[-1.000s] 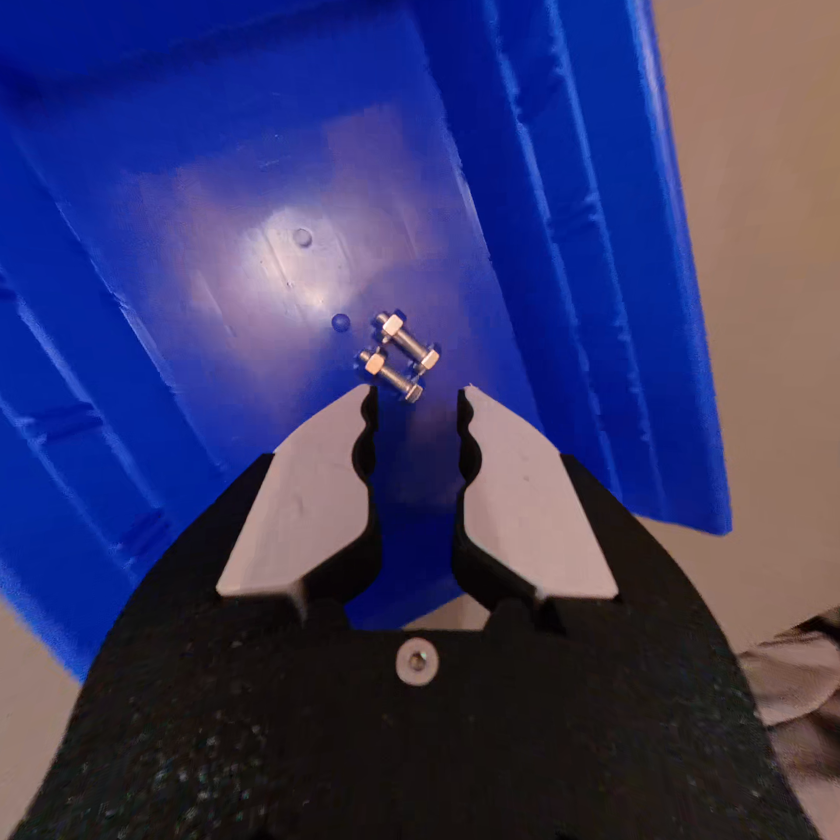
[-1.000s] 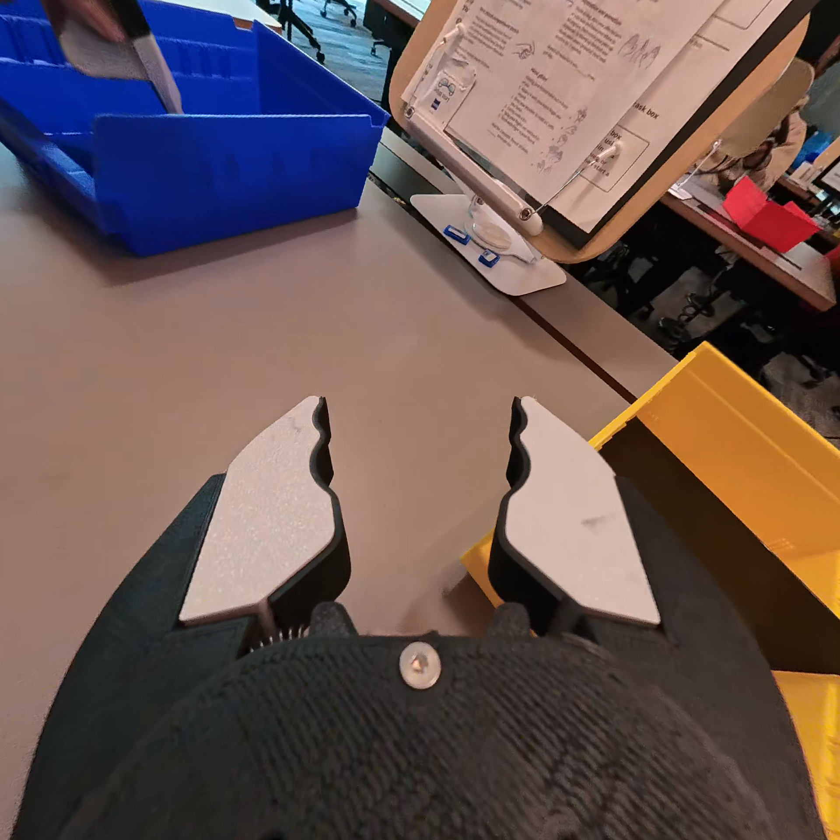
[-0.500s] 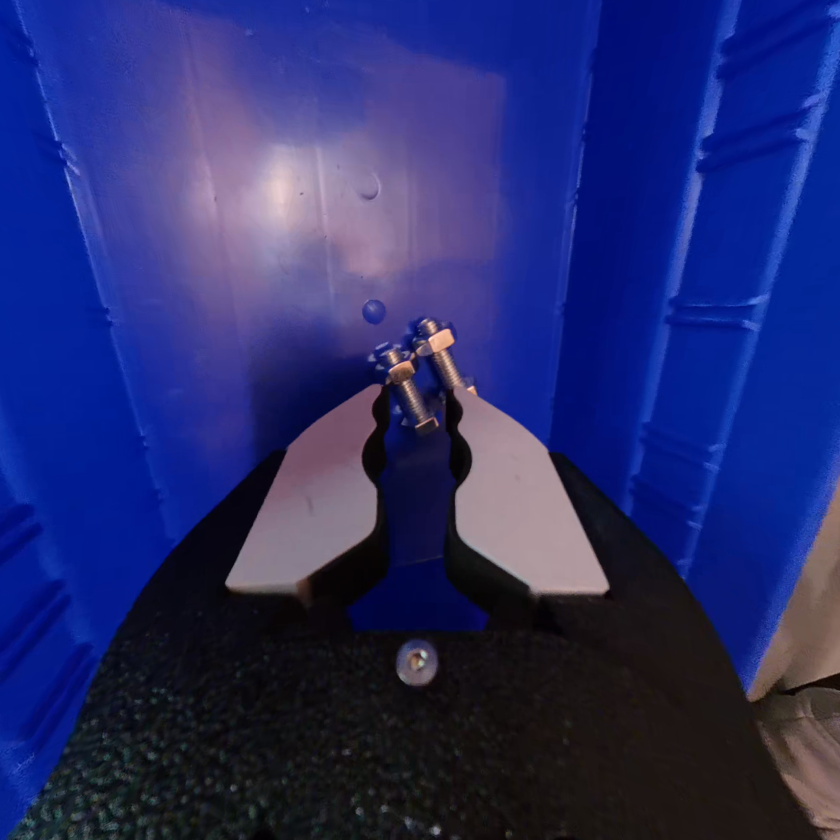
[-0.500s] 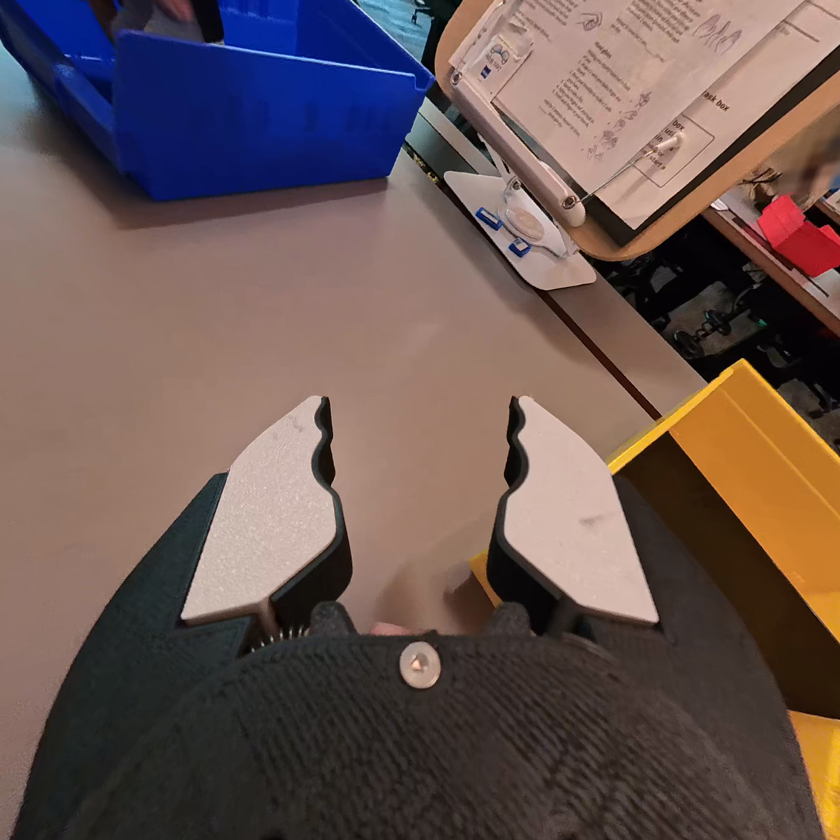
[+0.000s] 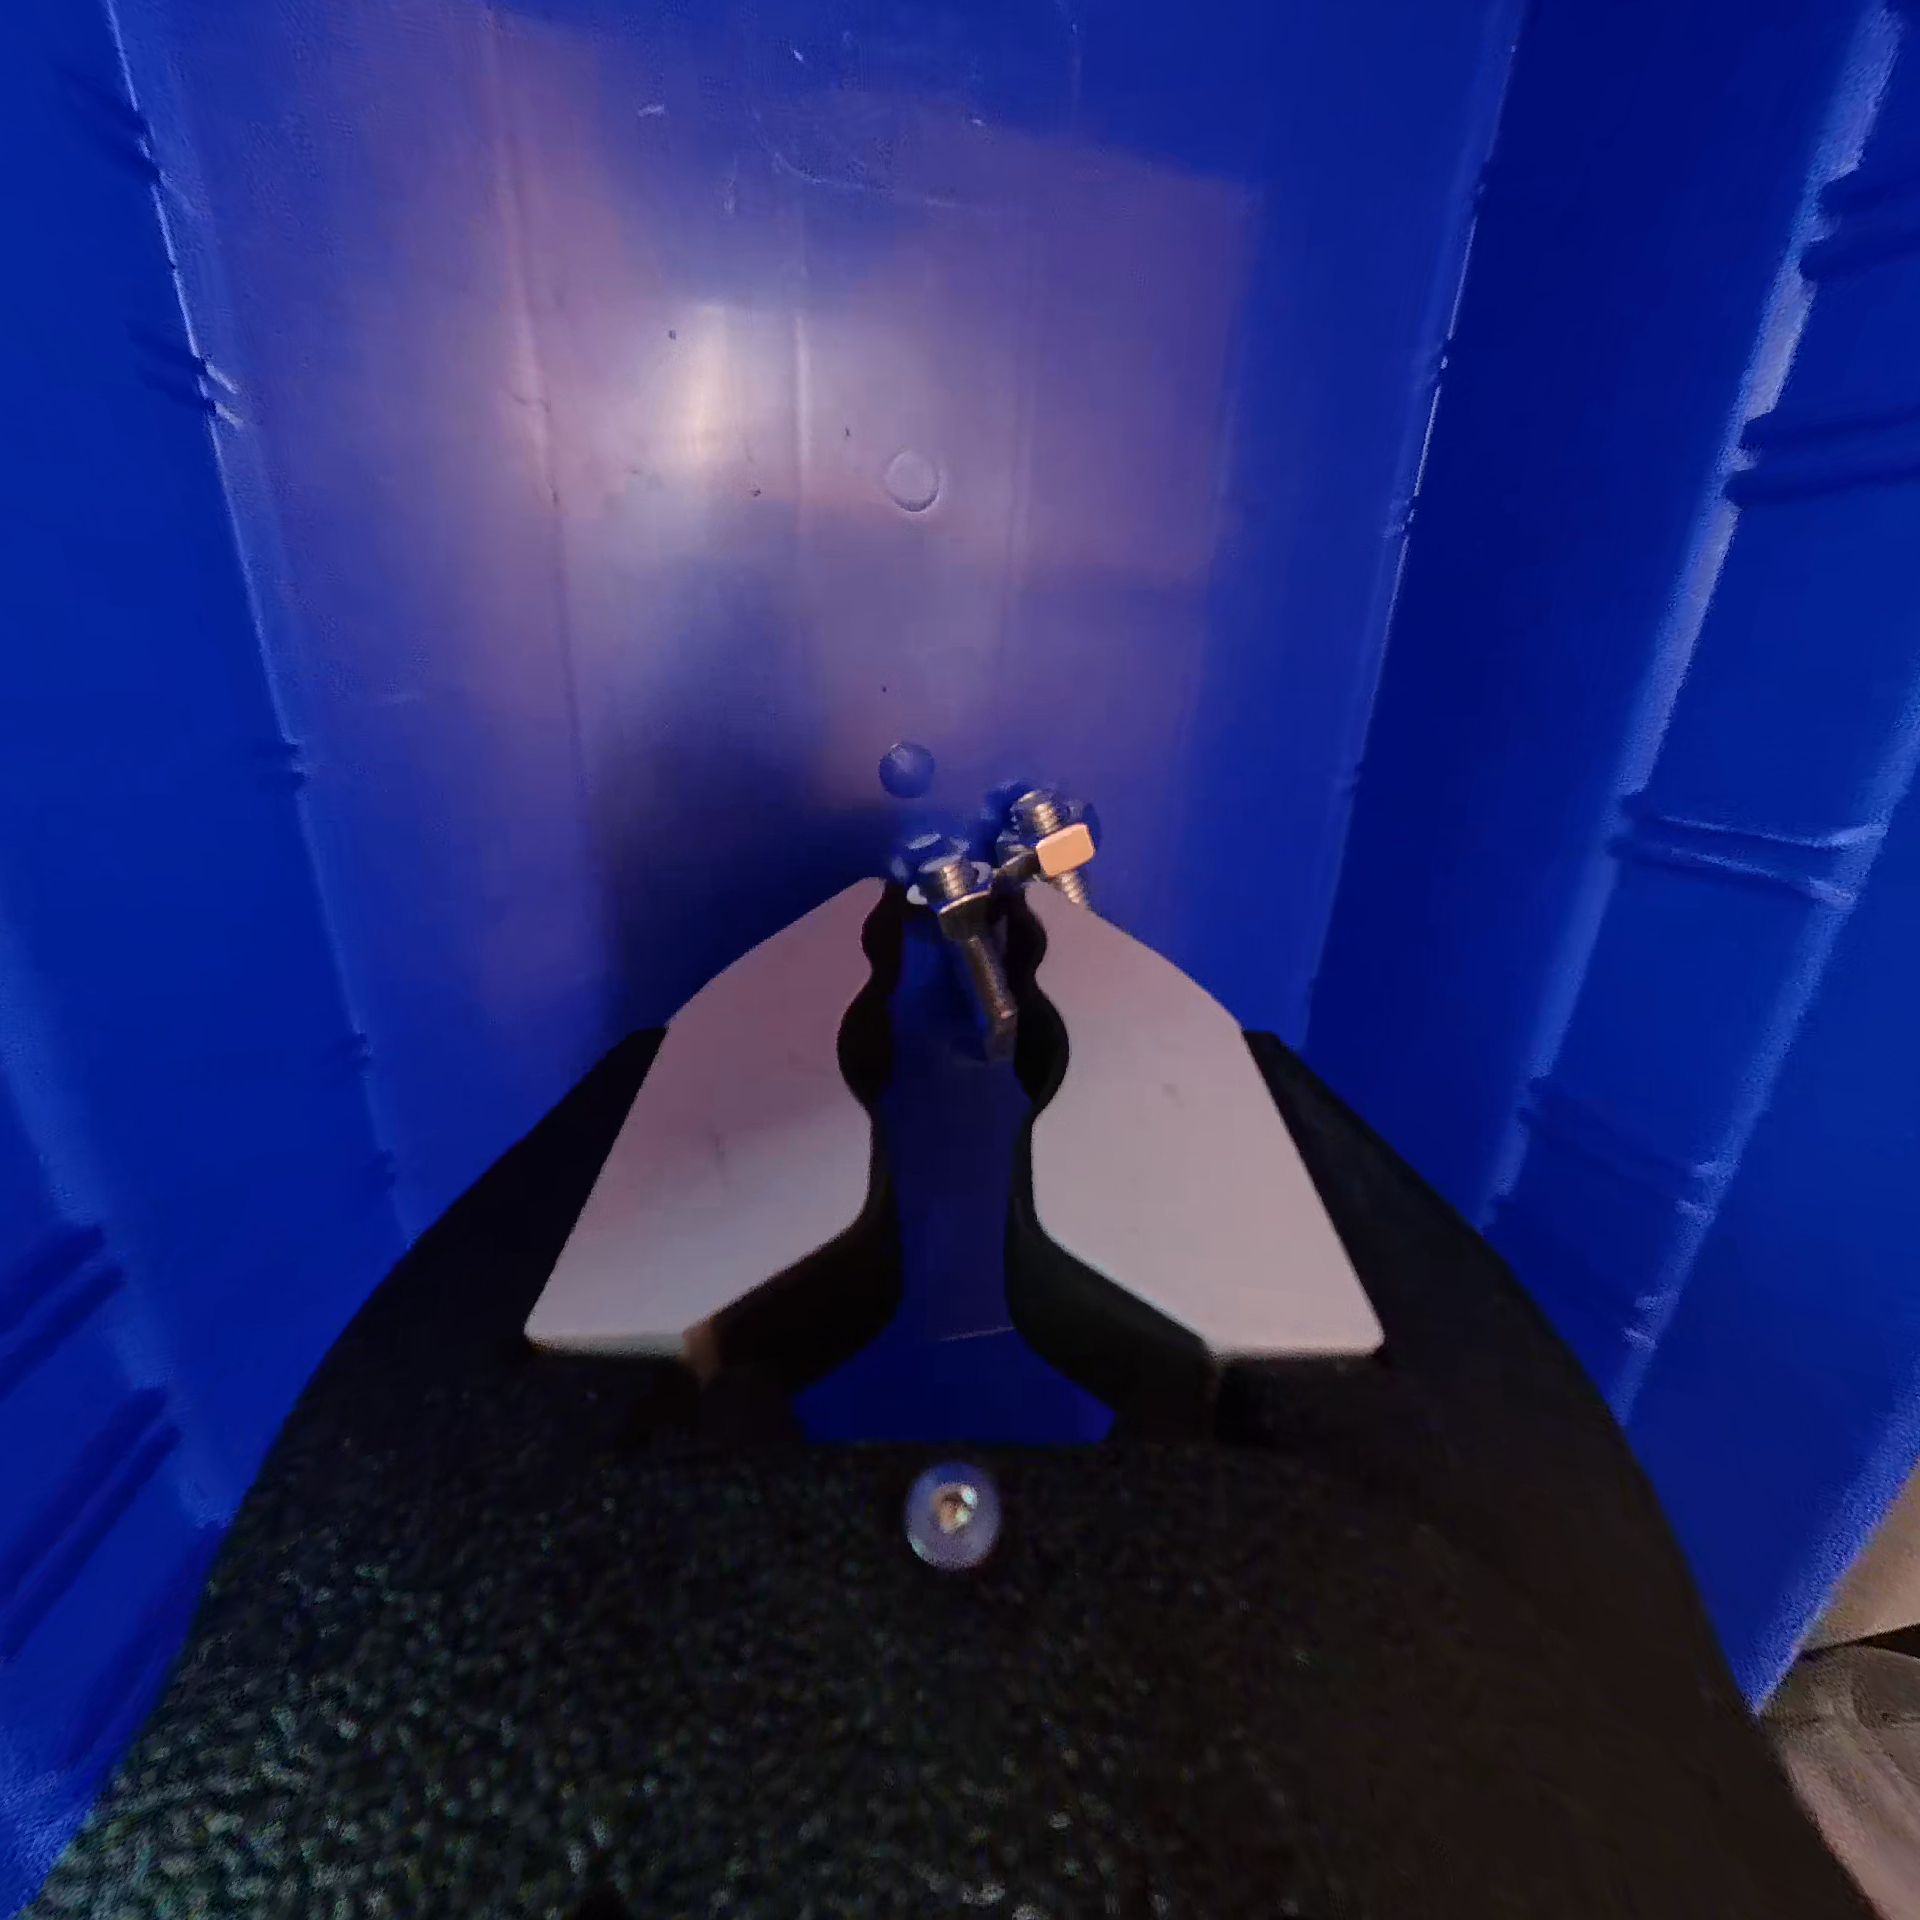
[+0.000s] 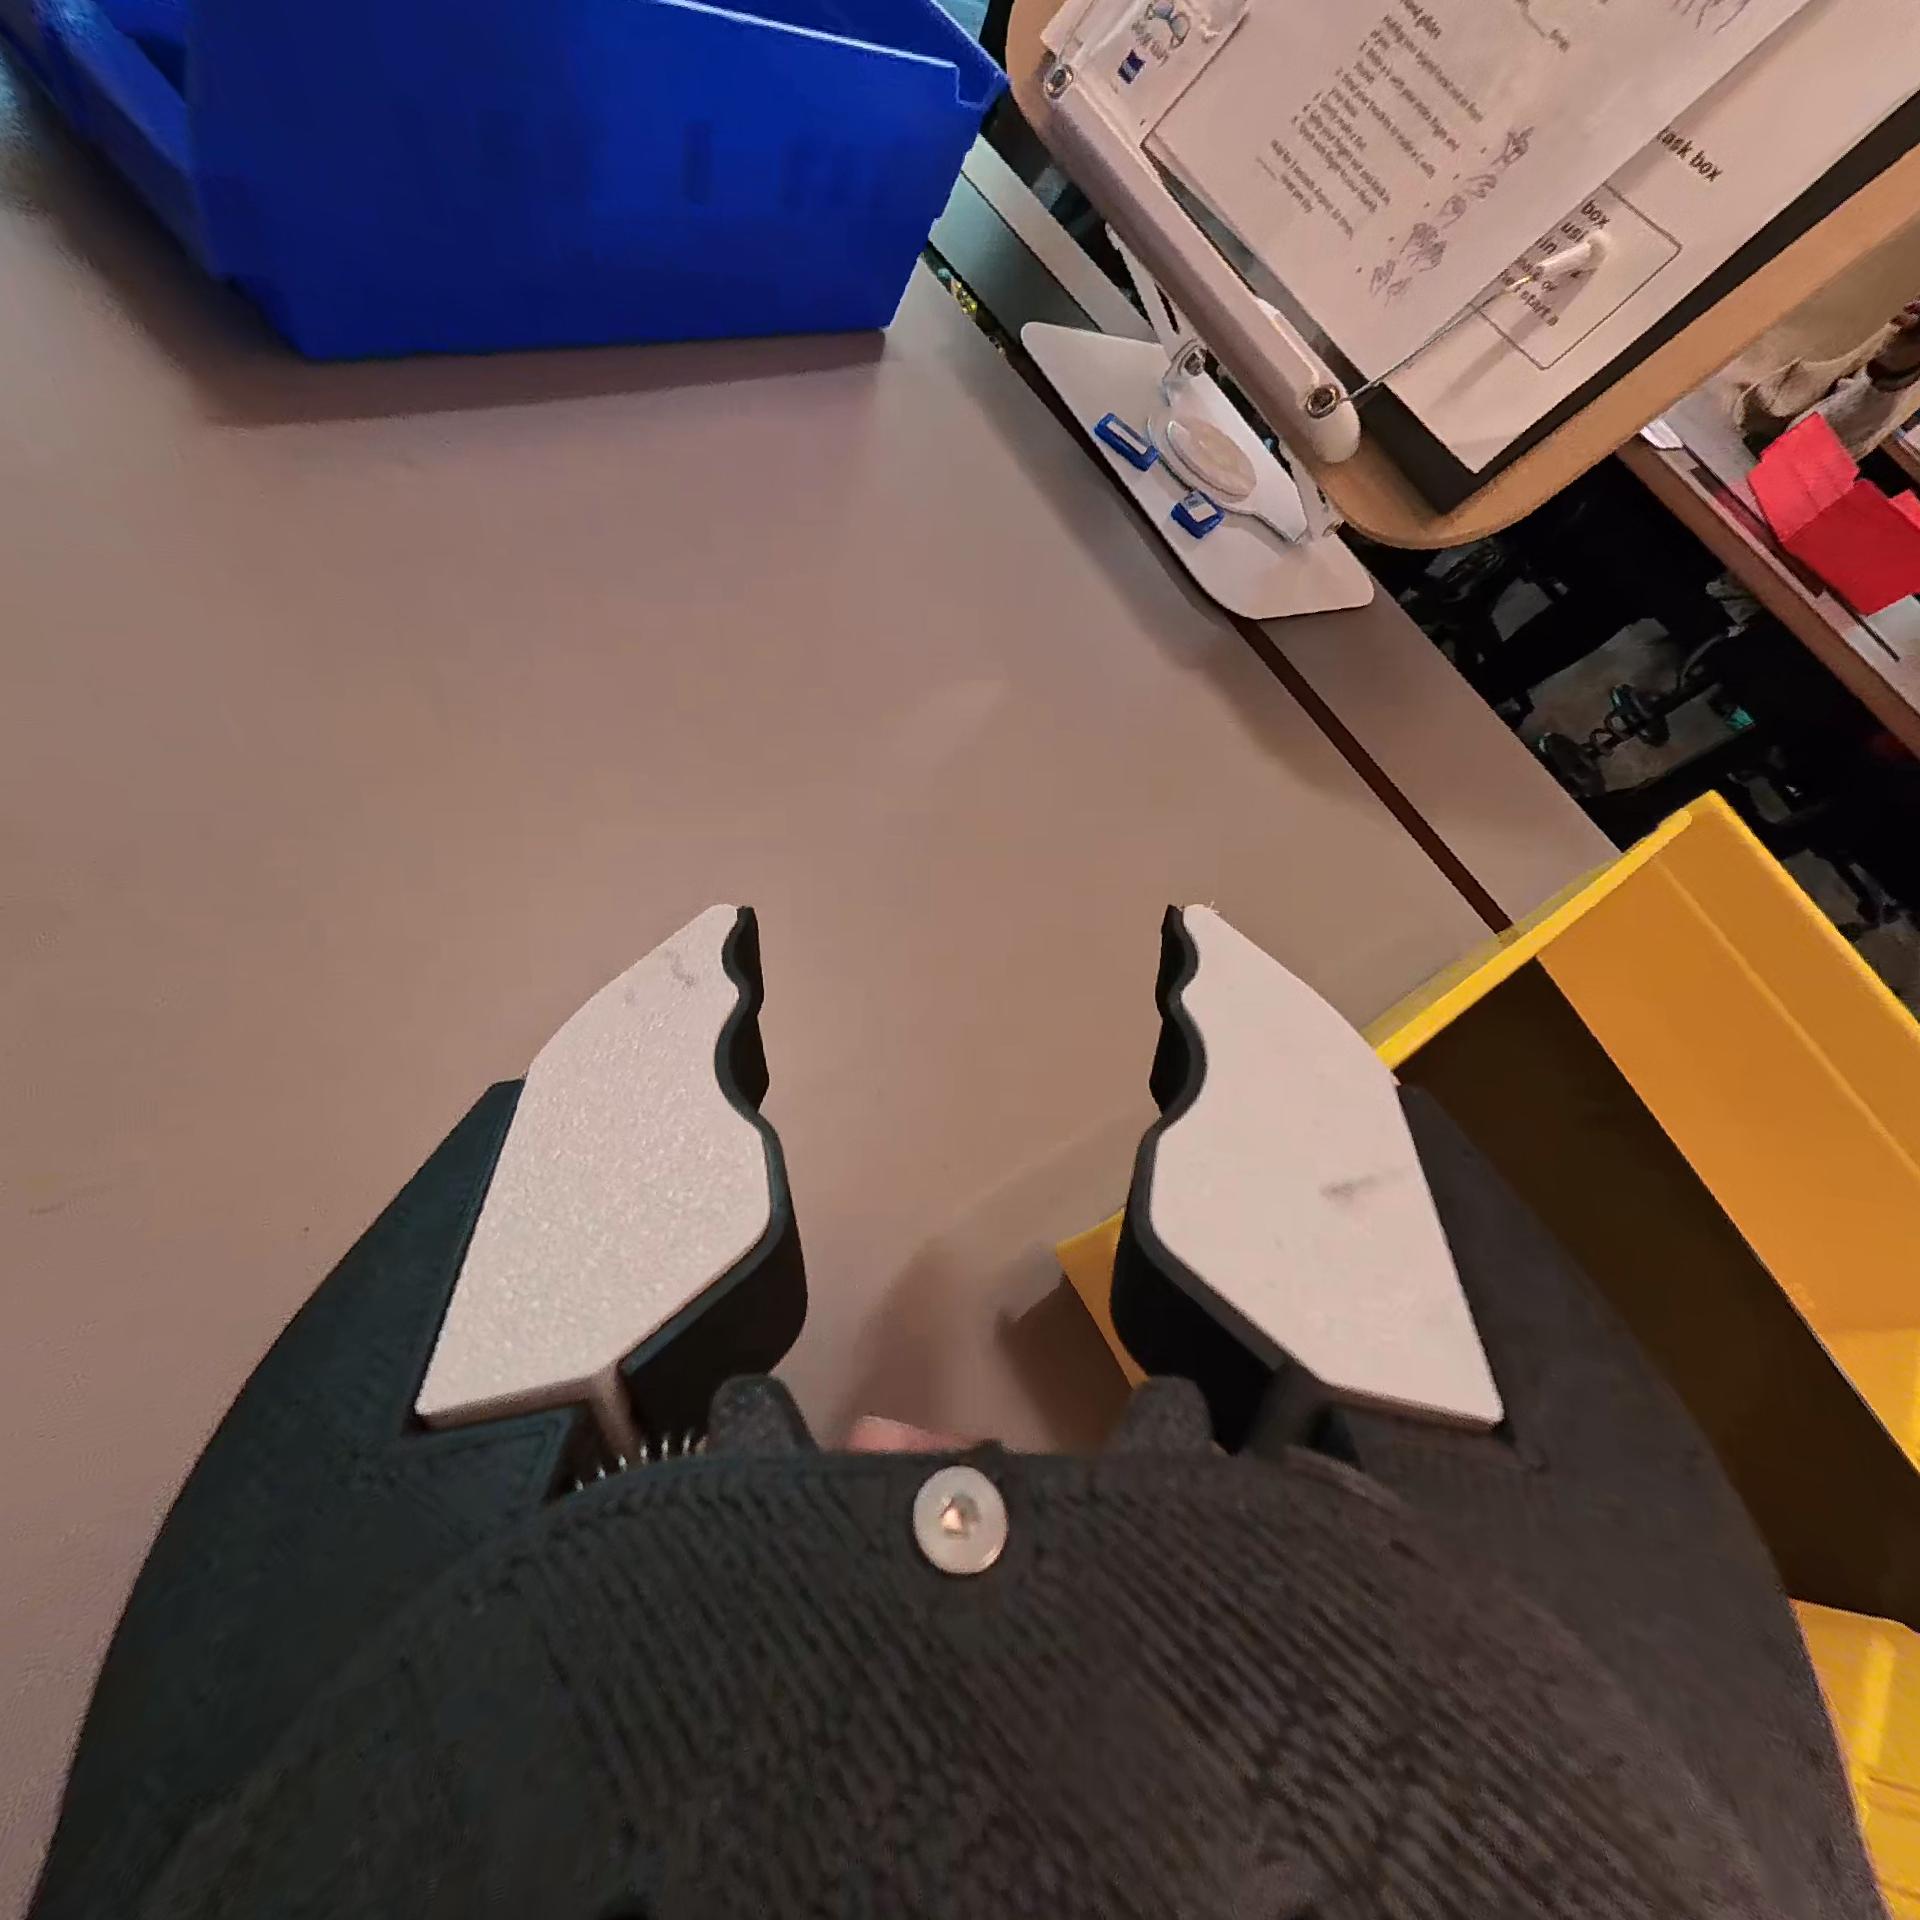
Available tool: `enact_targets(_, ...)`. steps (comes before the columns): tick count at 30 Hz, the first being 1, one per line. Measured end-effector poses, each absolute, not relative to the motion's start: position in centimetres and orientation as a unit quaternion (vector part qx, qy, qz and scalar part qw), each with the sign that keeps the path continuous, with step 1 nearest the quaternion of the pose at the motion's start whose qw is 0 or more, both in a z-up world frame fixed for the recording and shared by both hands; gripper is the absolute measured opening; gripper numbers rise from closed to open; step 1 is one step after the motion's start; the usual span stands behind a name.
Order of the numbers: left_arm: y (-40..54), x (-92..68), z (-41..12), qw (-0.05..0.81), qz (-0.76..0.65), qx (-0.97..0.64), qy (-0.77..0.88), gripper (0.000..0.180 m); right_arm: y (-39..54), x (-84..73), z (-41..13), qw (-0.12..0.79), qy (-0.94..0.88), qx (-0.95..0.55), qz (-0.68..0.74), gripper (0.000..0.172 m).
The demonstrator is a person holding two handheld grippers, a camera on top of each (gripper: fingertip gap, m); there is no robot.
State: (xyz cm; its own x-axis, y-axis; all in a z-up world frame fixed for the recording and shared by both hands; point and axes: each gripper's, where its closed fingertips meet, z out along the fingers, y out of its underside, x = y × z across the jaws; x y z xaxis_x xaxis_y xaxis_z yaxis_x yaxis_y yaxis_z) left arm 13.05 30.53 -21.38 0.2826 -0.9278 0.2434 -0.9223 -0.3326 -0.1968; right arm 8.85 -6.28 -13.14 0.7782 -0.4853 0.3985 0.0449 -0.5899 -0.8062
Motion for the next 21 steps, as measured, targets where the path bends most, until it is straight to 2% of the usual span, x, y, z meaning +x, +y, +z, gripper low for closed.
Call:
enact_targets(1,30.5,13.1,-21.4,0.006,-0.160,-0.802,0.576,0.018,-6.2,8.8,-13.2,0.433,0.130,-0.838,-0.305,0.073)
enact_targets(9,30.7,13.4,-19.8,0.013,-0.205,-0.786,0.583,0.018,-5.9,8.9,-13.4,0.436,0.138,-0.837,-0.301,0.073)
enact_targets(14,28.5,14.1,-12.0,0.063,-0.363,-0.686,0.628,0.018,-3.7,8.5,-11.1,0.530,0.174,-0.789,-0.259,0.073)
enact_targets(18,23.7,12.6,-4.8,0.111,-0.496,-0.527,0.681,0.018,-0.4,6.8,-8.5,0.632,0.187,-0.729,-0.185,0.073)
enact_targets(21,18.6,10.3,-1.9,0.133,-0.552,-0.407,0.716,0.018,2.0,5.1,-7.0,0.670,0.185,-0.705,-0.141,0.068)
